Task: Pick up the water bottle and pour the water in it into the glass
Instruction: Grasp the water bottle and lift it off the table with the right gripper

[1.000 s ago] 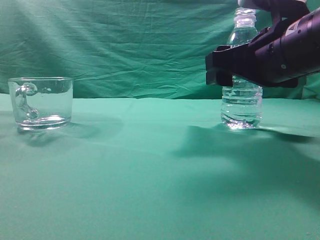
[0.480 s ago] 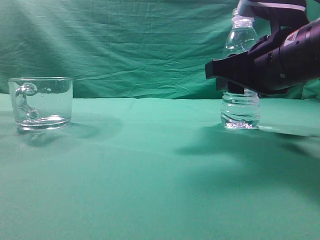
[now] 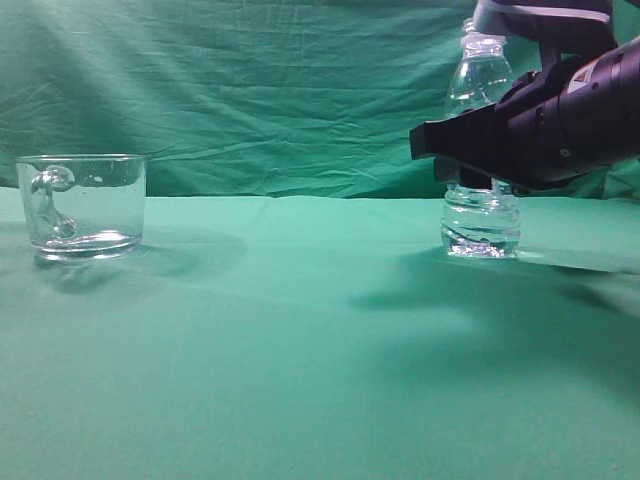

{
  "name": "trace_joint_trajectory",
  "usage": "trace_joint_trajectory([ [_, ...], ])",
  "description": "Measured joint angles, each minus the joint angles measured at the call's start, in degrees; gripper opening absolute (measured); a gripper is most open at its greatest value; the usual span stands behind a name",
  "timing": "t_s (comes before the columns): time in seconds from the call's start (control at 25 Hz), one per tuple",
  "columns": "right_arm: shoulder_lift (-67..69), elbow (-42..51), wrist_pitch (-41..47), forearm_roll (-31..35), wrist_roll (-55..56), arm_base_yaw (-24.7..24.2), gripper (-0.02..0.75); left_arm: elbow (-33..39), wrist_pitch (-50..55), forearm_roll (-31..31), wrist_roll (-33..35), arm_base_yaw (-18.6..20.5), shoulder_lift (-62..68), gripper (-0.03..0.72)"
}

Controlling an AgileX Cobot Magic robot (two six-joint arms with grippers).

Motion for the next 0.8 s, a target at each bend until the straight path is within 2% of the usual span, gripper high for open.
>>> trace_joint_trajectory([
  [0.24,0.0,0.0,0.11,-0.21,0.0,0.0,0.306,0.0,0.0,0.0,0.0,0.0,0.0,0.0],
  [0.52,-4.83,0.0,5.71,-4.82,-1.87,0.0,0.306,0.0,0.0,0.0,0.0,0.0,0.0,0.0],
  [0.64,-8.32,-0.21,10.45,-5.65,-2.78,0.0,0.306,0.0,0.0,0.0,0.0,0.0,0.0,0.0],
  [0.8,-12.62,-4.21,23.46,-8.49,-6.45,0.0,0.306,0.0,0.0,0.0,0.0,0.0,0.0,0.0],
])
